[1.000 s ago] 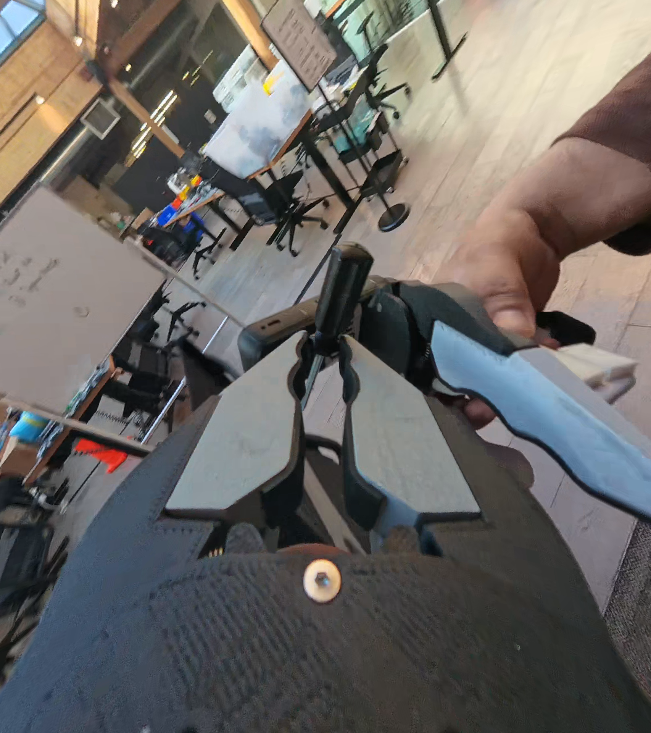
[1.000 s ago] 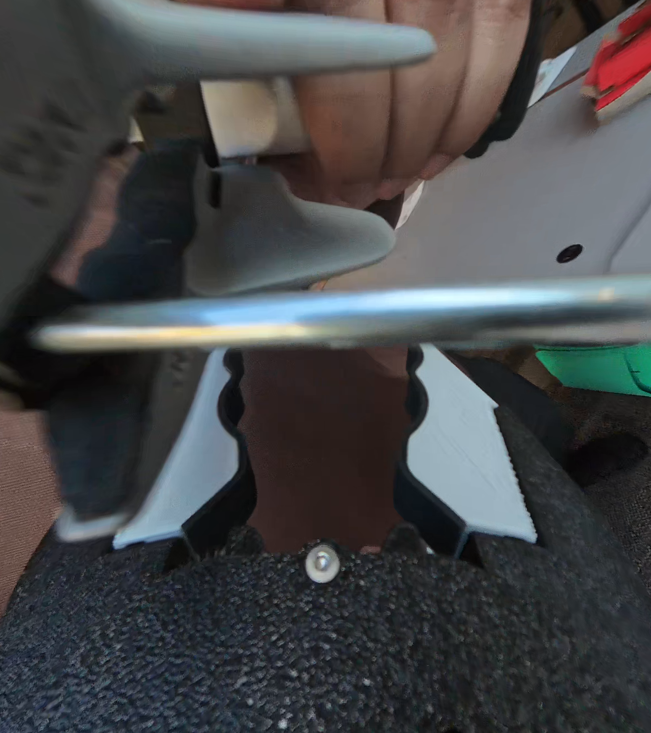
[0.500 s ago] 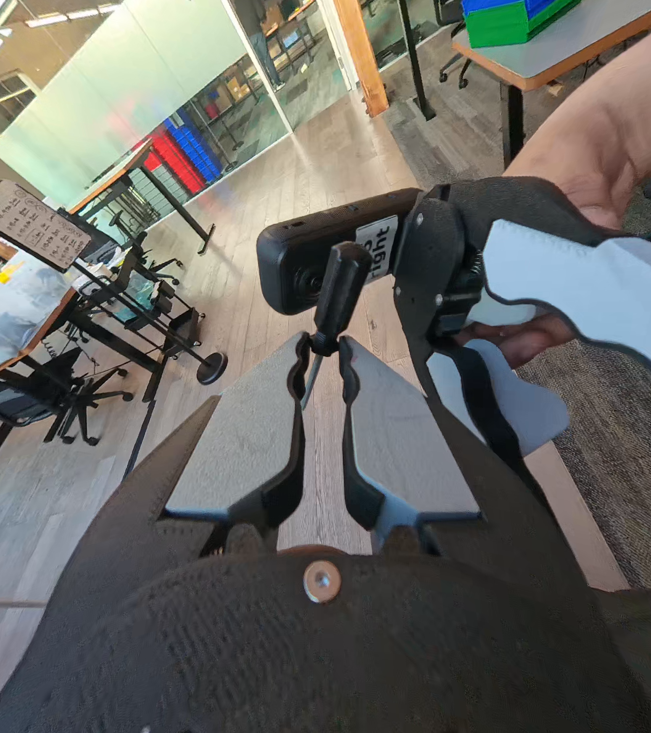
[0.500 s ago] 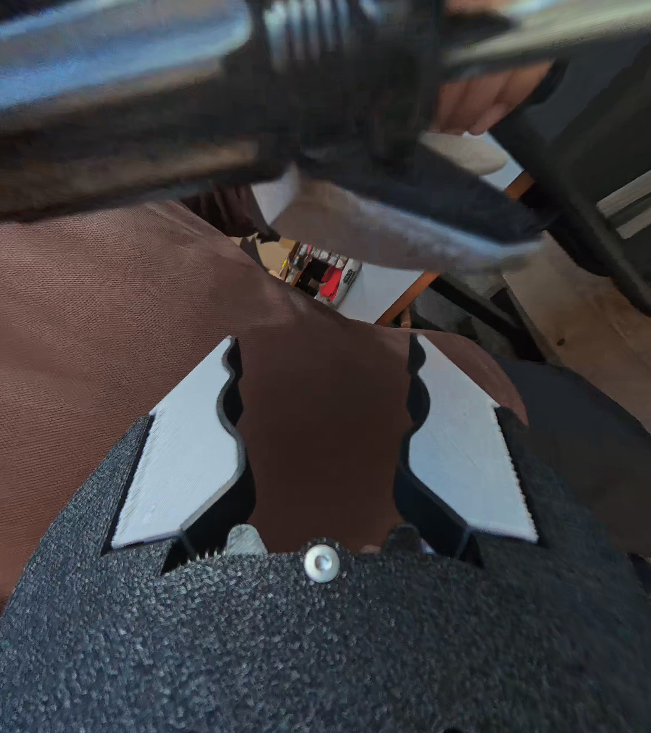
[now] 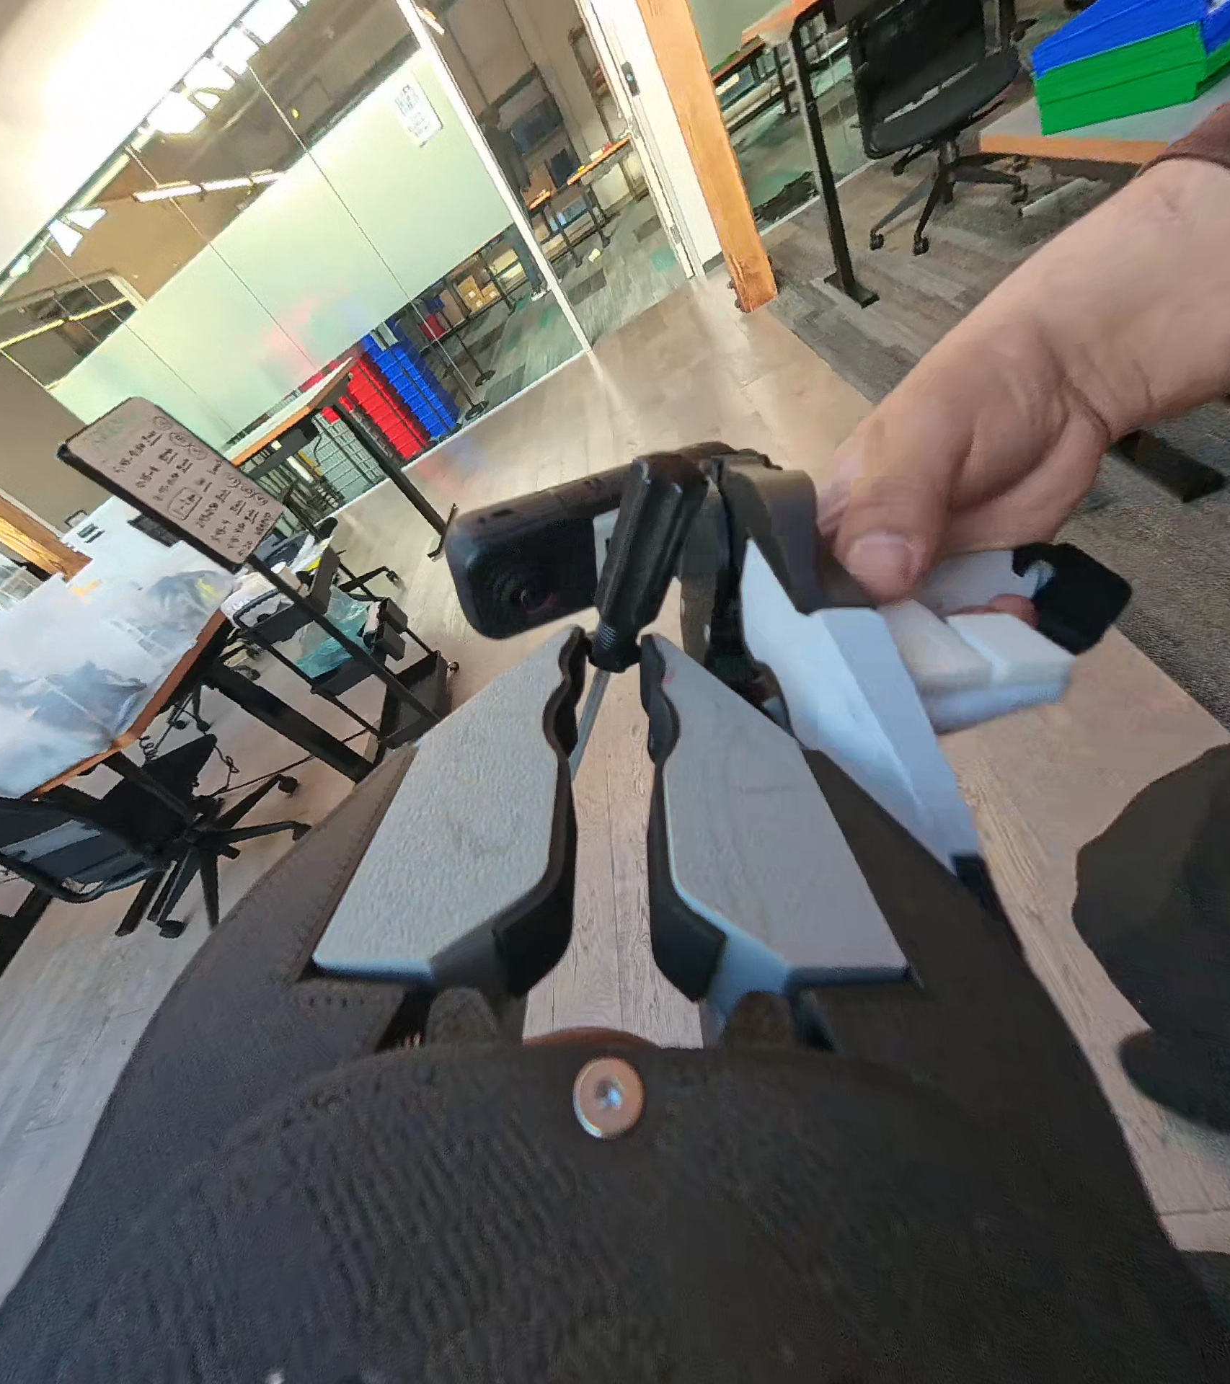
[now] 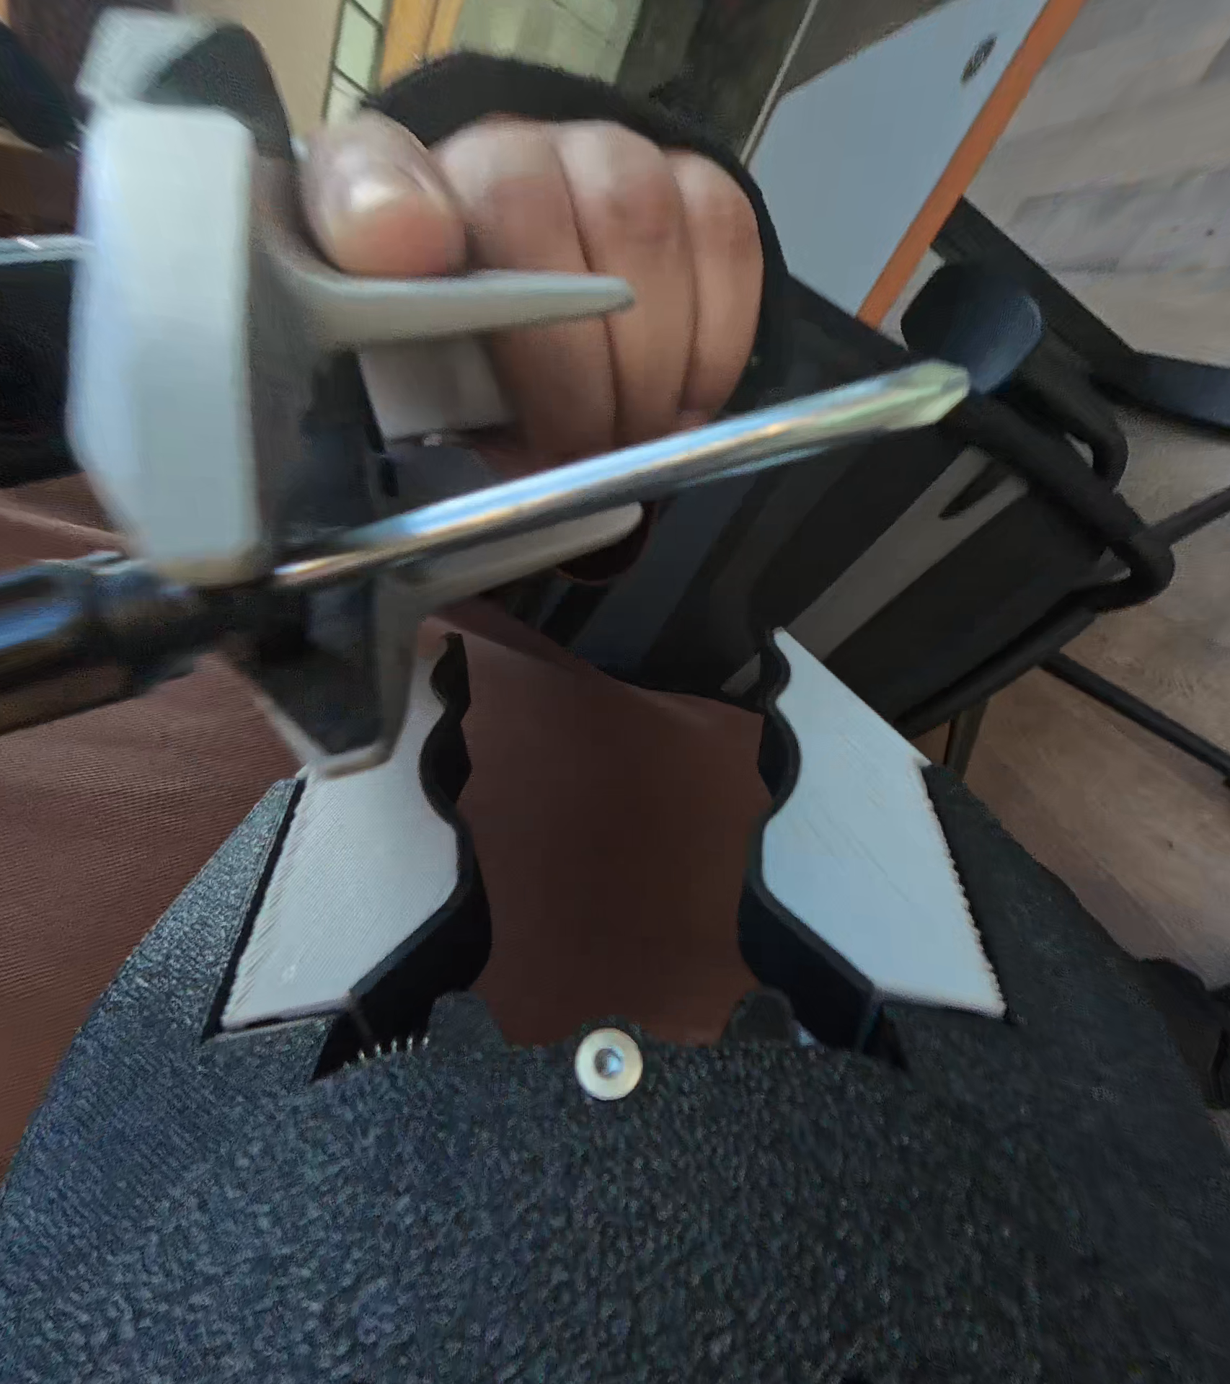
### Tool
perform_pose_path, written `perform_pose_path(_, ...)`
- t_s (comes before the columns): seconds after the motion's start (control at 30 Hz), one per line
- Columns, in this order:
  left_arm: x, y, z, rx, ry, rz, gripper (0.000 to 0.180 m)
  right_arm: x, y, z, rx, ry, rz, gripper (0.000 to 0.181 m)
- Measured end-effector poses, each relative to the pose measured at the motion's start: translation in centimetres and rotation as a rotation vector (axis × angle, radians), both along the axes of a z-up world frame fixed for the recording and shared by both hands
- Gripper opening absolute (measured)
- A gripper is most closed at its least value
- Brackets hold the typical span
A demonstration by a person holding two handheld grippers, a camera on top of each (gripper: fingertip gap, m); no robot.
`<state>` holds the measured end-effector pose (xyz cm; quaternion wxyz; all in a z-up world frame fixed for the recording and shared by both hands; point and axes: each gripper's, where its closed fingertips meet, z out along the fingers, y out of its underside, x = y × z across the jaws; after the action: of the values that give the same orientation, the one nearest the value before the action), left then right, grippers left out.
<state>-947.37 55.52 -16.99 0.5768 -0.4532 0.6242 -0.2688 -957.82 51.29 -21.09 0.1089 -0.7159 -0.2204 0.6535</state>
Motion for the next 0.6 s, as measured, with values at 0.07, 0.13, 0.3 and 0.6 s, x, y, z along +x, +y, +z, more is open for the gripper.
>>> perform_pose_path(0.07,-0.6,5.1,-0.3,-0.043,-0.014,0.047,0.012,0.5,5.2,0.8,0.017,0.03,-0.004,0.072)
perform_pose_path(0.13,-1.6,10.6,-0.8,-0.108,-0.046,0.107,0.013,0.4,10.2,0.7,0.032,0.03,0.021,0.071)
perform_pose_path(0.3,-4.6,25.4,-2.9,-0.207,-0.056,0.283,0.012,-0.6,22.8,0.1,0.145,0.01,0.131,0.068)
perform_pose_path(0.6,-14.6,45.7,-1.2,-0.37,-0.125,0.667,0.013,-5.4,40.6,-4.3,0.197,-0.209,0.534,0.065)
